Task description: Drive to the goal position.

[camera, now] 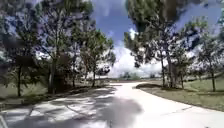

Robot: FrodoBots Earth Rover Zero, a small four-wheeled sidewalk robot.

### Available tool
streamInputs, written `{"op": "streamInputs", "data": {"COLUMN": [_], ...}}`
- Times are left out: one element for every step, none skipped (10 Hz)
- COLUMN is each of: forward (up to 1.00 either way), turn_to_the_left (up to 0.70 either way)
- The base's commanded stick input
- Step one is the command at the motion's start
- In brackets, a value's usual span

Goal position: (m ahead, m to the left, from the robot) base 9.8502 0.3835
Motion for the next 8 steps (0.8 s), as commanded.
{"op": "streamInputs", "data": {"forward": [0.85, 0.85, 0.85, 0.85, 0.85, 0.85, 0.85, 0.85], "turn_to_the_left": [0.00, 0.00, 0.00, 0.00, 0.00, 0.00, 0.00, 0.00]}}
